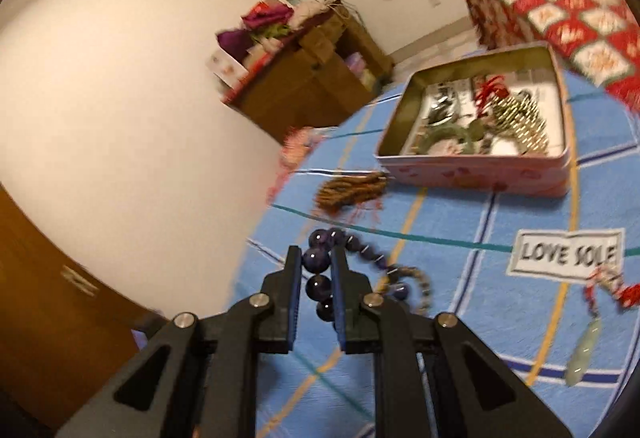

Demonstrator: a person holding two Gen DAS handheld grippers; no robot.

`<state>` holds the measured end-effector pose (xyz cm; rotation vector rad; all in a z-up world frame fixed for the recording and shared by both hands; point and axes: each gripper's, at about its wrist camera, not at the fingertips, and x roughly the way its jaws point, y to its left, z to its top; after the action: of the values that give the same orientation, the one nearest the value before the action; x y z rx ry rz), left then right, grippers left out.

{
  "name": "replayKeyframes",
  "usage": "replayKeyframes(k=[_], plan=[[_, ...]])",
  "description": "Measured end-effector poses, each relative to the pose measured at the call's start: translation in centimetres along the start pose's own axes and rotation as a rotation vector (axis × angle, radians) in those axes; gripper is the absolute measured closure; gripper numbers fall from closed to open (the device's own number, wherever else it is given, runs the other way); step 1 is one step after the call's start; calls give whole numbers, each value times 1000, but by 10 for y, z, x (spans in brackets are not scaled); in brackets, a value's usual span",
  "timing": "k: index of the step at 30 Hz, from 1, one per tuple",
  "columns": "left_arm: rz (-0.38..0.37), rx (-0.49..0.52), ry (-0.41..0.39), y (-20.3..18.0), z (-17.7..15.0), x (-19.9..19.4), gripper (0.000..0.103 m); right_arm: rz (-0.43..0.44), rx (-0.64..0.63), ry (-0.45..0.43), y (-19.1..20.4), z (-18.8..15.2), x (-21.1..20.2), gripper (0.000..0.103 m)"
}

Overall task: Organize jewelry
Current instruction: 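Grasp the brown wooden bead mala with the left gripper while the right holds the dark bracelet, then carry the mala and dark bracelet up and over the pink tin with both grippers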

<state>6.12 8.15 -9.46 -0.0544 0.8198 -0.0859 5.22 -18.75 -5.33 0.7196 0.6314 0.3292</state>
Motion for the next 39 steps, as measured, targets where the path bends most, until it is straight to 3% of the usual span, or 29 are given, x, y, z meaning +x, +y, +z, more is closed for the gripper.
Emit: replayKeyframes(k=[4,12,16,22,25,30,32,34,38,39], plan=[[5,7,2,-1,0,0,13,105,47,-3,-1,3,-5,86],[-18,27,-1,-5,1,-1,13,115,60,-41,2,11,-17,86],[-99,68,-34,-13,15,-4,13,54,16,-73,9,13,-29,86],[-216,224,-94,-58,74,14,13,37,-37,-123,18,22,-46,86],[-223,261,-44,-84,103,50,13,31,-57,-140,22,27,-52,86],[-248,130,73,-106,127,101,13,9,-55,-153,15,32,-56,86],[-225,115,117,-114,125,117,28,5,-46,-149,11,34,-56,86],[-163,176,76,-127,121,119,38,-2,-37,-146,7,35,-57,86],[-229,227,56,-125,115,113,61,-10,-28,-148,1,37,-56,86],[-254,221,49,-119,116,109,80,-9,-23,-147,0,37,-56,86]])
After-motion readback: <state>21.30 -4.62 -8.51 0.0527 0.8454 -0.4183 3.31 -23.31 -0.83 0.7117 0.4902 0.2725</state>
